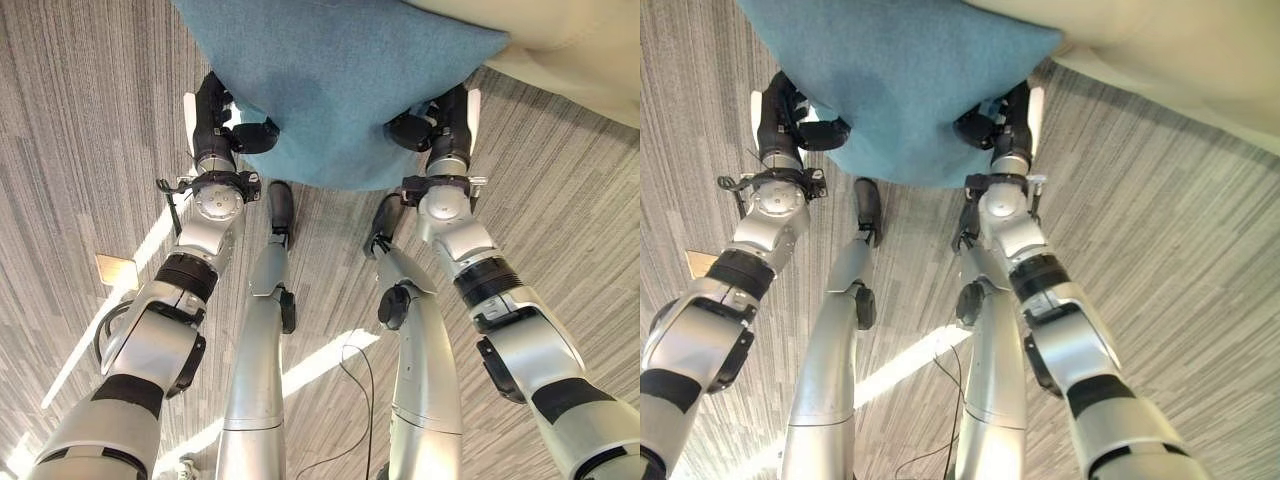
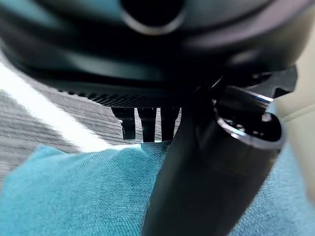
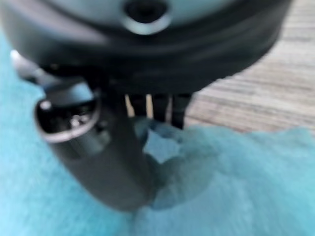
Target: Pick up all the scattered cushions and arrange them neatly on the sofa.
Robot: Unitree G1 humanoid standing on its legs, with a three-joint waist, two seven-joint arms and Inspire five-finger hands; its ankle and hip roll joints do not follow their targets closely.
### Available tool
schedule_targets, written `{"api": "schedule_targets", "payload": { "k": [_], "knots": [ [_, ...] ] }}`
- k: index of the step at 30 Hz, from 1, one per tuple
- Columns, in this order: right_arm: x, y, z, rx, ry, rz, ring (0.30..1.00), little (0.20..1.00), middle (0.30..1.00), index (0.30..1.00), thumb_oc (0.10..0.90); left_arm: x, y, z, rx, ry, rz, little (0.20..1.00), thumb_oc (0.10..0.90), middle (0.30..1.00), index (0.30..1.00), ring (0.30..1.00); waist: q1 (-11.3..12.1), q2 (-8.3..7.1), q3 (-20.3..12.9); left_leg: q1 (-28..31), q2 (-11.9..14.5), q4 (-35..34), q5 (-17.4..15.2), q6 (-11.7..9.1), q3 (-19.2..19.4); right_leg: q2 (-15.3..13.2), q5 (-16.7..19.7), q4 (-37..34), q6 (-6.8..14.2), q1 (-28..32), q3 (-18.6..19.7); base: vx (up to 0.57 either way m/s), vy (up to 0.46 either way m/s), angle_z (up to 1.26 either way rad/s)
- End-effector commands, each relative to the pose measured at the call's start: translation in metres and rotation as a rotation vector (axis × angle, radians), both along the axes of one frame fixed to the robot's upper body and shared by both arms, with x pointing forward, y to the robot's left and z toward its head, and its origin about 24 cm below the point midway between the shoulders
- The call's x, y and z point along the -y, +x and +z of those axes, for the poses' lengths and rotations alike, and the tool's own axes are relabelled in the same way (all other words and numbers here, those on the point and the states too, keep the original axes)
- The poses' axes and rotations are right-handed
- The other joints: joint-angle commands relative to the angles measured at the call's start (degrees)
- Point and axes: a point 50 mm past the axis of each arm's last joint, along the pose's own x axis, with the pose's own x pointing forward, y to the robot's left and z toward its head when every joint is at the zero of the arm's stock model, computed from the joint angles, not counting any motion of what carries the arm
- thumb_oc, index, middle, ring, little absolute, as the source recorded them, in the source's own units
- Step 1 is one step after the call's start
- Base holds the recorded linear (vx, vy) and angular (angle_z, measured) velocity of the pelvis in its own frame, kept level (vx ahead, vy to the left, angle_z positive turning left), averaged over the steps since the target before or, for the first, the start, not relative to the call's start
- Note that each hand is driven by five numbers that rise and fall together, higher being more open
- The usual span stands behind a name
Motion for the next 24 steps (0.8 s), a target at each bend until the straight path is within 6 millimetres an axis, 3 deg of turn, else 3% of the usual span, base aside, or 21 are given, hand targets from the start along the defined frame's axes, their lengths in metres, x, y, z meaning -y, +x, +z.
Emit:
{"api": "schedule_targets", "payload": {
  "k": [1,6,11,15,17,19,21,24],
  "knots": [
    [-0.077,-0.029,0.019,0.229,0.018,0.319,0.3,0.3,0.3,0.3,0.4,0.042,-0.018,-0.006,0.134,-0.066,-0.198,0.3,0.4,0.3,0.3,0.3,-1.4,1.16,-10.7,2.8,-1.7,2.3,-9.1,1.5,-2.6,1.1,-1.4,-5.4,7.0,4.7,3.8,0.0,0.0,0.0],
    [-0.063,-0.037,0.006,0.238,0.009,0.318,0.3,0.3,0.3,0.3,0.4,0.041,-0.028,-0.014,0.155,-0.113,-0.233,0.3,0.4,0.3,0.3,0.3,-1.7,1.4,-11.2,7.0,-1.4,-0.4,-8.5,1.0,-2.4,1.4,-0.5,-7.4,7.2,8.4,3.4,-0.01,0.01,0.0],
    [-0.045,-0.047,-0.024,0.193,0.037,0.307,0.3,0.3,0.3,0.3,0.4,0.04,-0.042,-0.042,0.116,-0.176,-0.26,0.3,0.4,0.3,0.3,0.3,-1.9,1.51,-11.4,14.8,-1.3,-5.1,-7.5,-0.3,-2.3,1.6,0.7,-10.9,7.2,16.0,2.6,-0.03,-0.009,-0.03],
    [-0.03,-0.06,-0.057,0.129,0.059,0.3,0.3,0.3,0.3,0.3,0.4,0.042,-0.059,-0.073,0.059,-0.222,-0.287,0.3,0.4,0.3,0.3,0.3,-2.2,1.79,-11.6,23.9,-1.2,-9.8,-6.8,-1.6,-2.6,1.0,1.8,-15.6,7.3,24.9,1.0,0.01,-0.064,-0.02],
    [-0.027,-0.064,-0.066,0.107,0.056,0.298,0.3,0.3,0.3,0.3,0.4,0.042,-0.063,-0.079,0.05,-0.228,-0.297,0.3,0.4,0.3,0.3,0.3,-2.2,1.83,-11.8,26.2,-1.2,-11.0,-6.6,-1.9,-2.6,1.0,2.0,-16.9,7.3,27.2,0.5,-0.01,-0.026,-0.04],
    [-0.017,-0.077,-0.091,0.054,0.087,0.295,0.3,0.3,0.3,0.3,0.4,0.04,-0.078,-0.098,0.013,-0.251,-0.315,0.3,0.4,0.3,0.3,0.3,-2.4,1.8,-12.9,33.2,-1.3,-14.3,-6.1,-2.6,-2.8,1.3,2.5,-20.6,7.4,34.3,-0.7,-0.01,-0.073,-0.05],
    [-0.013,-0.084,-0.1,0.032,0.094,0.292,0.3,0.3,0.3,0.3,0.4,0.04,-0.084,-0.106,-0.006,-0.27,-0.326,0.3,0.4,0.3,0.3,0.3,-2.5,1.7,-12.9,35.6,-1.6,-15.9,-4.0,-2.5,-2.6,1.1,4.4,-22.6,7.1,36.8,-1.8,-0.08,-0.041,0.01],
    [0.0,-0.098,-0.122,-0.032,0.094,0.272,0.3,0.3,0.3,0.3,0.4,0.039,-0.1,-0.127,-0.066,-0.278,-0.361,0.3,0.4,0.3,0.3,0.3,-2.7,1.65,-13.9,43.5,-1.1,-19.0,-3.5,-3.0,-3.0,1.4,4.7,-26.6,7.3,45.5,-3.2,0.03,-0.067,0.01]
  ]
}}
